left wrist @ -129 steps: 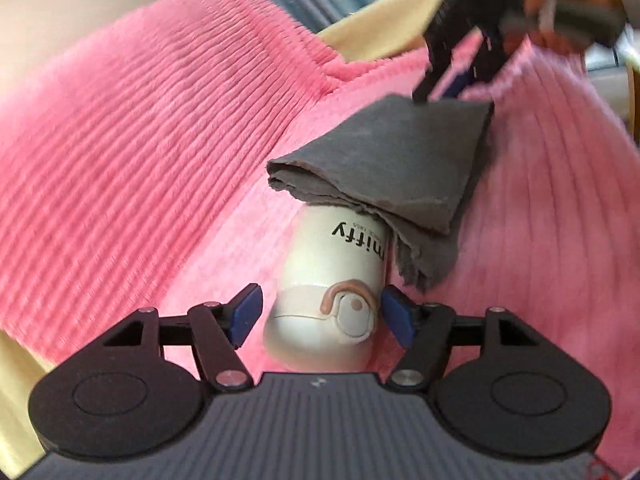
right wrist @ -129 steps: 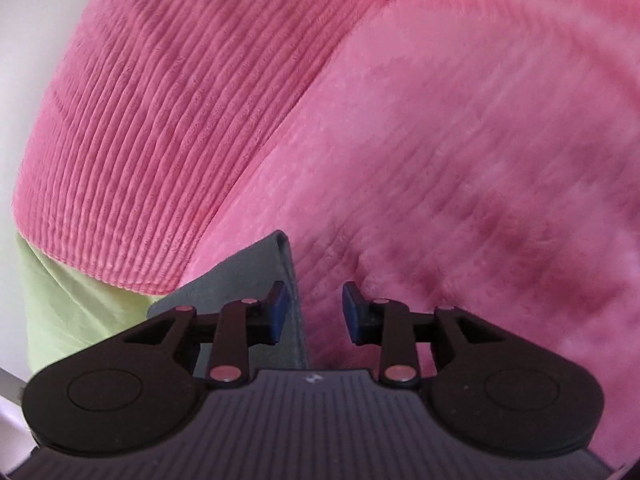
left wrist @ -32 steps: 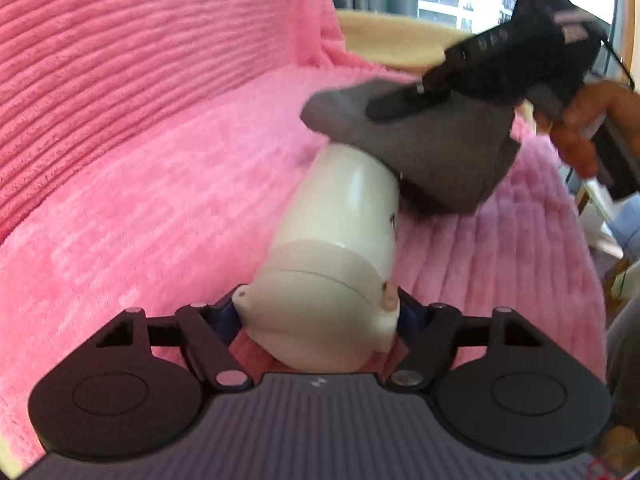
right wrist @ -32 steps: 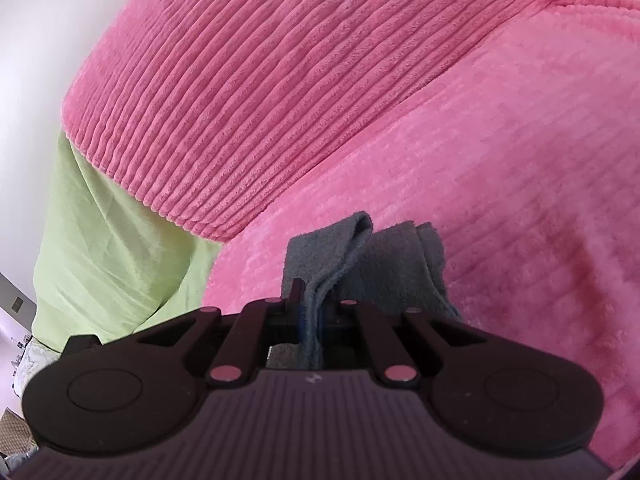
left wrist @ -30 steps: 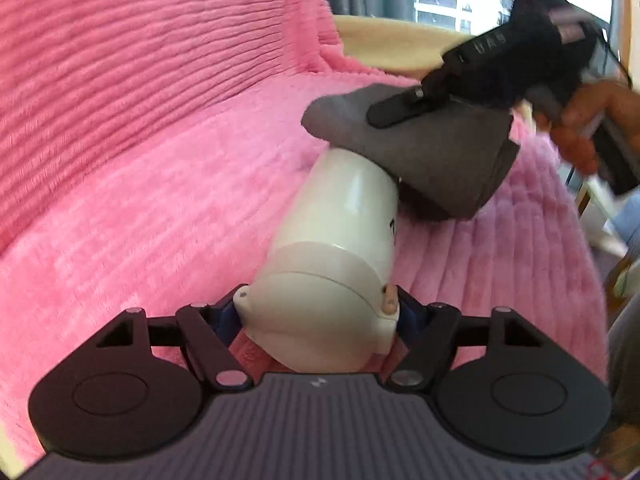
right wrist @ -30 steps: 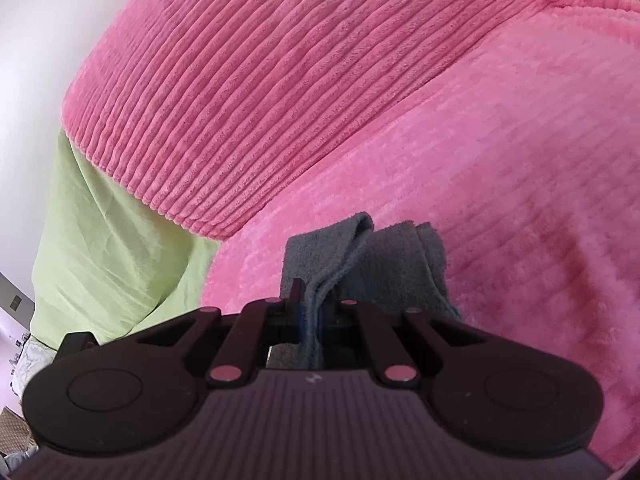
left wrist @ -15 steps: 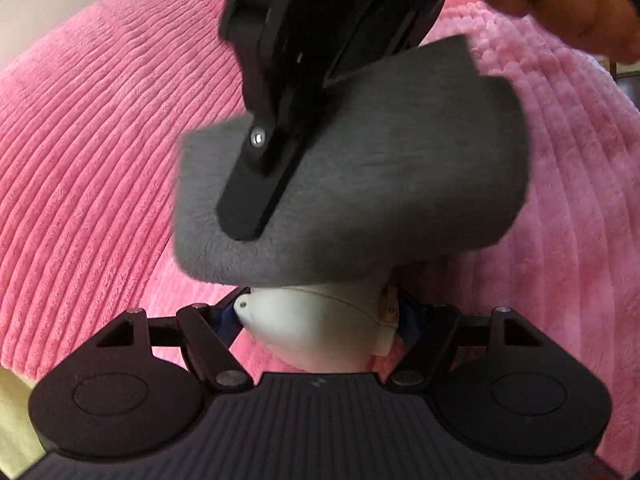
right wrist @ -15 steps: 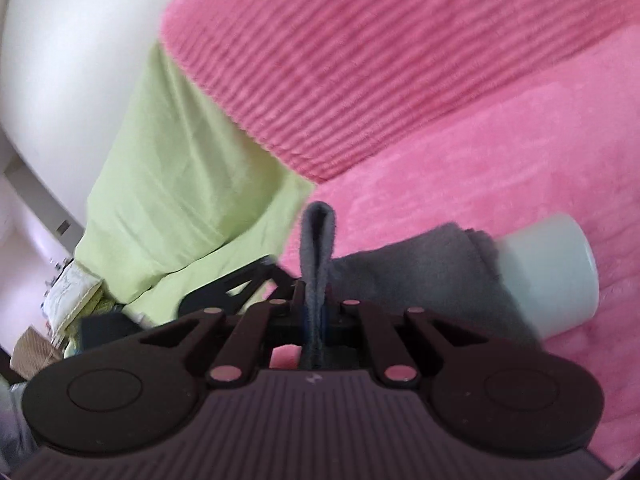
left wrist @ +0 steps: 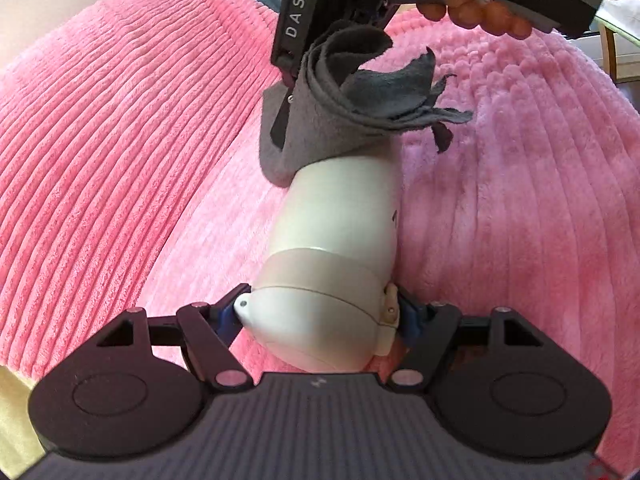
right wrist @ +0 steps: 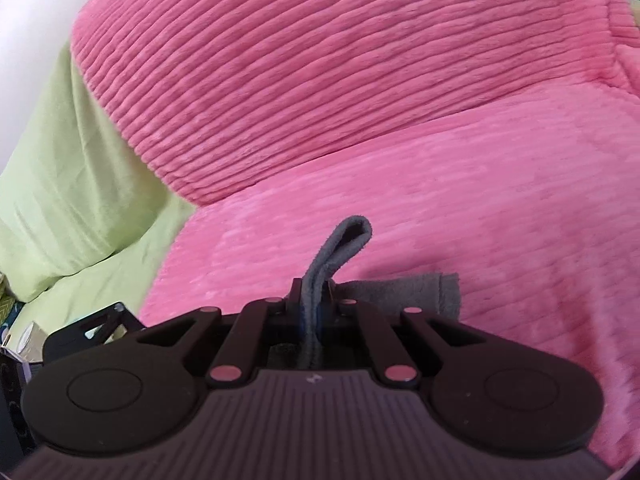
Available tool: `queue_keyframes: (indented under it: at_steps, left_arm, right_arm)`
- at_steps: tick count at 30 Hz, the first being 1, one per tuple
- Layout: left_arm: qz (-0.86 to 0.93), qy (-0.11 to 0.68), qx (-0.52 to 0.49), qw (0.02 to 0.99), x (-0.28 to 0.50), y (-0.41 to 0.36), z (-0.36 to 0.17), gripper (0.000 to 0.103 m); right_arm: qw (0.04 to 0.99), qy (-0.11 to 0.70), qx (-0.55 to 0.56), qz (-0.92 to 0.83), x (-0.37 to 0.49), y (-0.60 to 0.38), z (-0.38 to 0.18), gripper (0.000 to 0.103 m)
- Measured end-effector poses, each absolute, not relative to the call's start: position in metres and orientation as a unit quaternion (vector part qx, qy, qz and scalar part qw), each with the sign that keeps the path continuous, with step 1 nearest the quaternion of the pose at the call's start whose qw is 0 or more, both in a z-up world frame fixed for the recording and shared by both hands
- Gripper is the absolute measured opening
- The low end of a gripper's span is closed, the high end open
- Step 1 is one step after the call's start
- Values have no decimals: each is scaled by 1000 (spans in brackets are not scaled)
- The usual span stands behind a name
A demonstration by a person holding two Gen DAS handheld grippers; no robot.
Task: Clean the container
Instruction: 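Wrap the cloth around the bottle body and rub it with the right gripper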
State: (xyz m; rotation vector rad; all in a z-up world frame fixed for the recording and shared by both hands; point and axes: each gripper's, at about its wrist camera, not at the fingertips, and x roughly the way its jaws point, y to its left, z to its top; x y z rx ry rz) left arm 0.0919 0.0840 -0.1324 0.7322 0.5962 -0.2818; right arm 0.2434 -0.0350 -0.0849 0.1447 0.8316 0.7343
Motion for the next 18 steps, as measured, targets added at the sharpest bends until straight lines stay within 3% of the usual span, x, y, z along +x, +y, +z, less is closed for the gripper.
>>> queue_keyframes:
  at_steps: [3, 10, 11, 18]
  left_arm:
    - [-140, 288, 340, 884, 97, 88, -134, 74]
    - [-190, 334, 193, 903, 126, 126, -129, 75]
    - [-195, 330, 195, 903, 125, 126, -130, 71]
    - [-152, 260, 383, 874, 96, 87, -136, 69]
  right_arm:
    - [854, 391, 70, 337, 246, -42, -86, 2]
    - [859, 381, 120, 320, 235, -74, -89, 2]
    - [859, 380, 126, 318, 231, -78, -88, 2]
    - [848, 363, 187, 339, 204, -91, -70, 5]
